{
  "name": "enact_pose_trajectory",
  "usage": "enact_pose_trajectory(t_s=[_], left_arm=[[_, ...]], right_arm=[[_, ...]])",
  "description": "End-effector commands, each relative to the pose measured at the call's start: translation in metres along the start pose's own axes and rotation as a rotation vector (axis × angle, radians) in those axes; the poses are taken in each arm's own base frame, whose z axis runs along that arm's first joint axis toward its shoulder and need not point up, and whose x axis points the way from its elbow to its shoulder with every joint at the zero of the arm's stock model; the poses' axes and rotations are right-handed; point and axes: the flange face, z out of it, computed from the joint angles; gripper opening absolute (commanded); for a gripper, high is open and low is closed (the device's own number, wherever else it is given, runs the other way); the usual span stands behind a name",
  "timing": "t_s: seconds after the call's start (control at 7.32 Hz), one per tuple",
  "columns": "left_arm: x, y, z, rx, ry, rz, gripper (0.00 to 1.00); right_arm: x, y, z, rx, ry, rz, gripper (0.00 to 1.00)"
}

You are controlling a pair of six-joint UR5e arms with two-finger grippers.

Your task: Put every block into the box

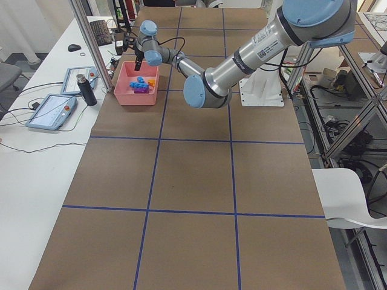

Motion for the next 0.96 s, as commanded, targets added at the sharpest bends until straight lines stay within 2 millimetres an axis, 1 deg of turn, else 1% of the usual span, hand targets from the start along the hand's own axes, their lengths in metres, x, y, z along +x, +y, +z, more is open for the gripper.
enact_pose_trajectory(t_s=[0.0,0.14,0.27,0.41,0.55,0.68,0.82], left_arm=[[-0.085,-0.010,-0.020,-0.001,-0.029,-0.029,1.00],[-0.130,-0.022,-0.033,-0.015,-0.046,-0.002,1.00],[-0.194,-0.015,-0.047,-0.010,-0.086,0.065,1.00],[-0.250,-0.023,-0.066,-0.003,-0.144,0.100,1.00],[-0.301,-0.029,-0.079,-0.006,-0.202,0.138,1.00],[-0.364,-0.024,-0.099,-0.013,-0.260,0.171,1.00],[-0.436,-0.010,-0.129,-0.028,-0.323,0.236,1.00]], right_arm=[[-0.028,-0.082,-0.063,0.162,0.009,-0.093,0.00],[-0.065,-0.127,-0.088,0.207,0.001,-0.075,0.00],[-0.115,-0.182,-0.111,0.241,-0.002,-0.106,0.00],[-0.164,-0.222,-0.133,0.279,-0.021,-0.083,0.00],[-0.222,-0.263,-0.153,0.308,-0.048,-0.072,0.00],[-0.282,-0.292,-0.160,0.313,-0.094,-0.014,0.00],[-0.341,-0.322,-0.180,0.363,-0.145,0.035,0.00]])
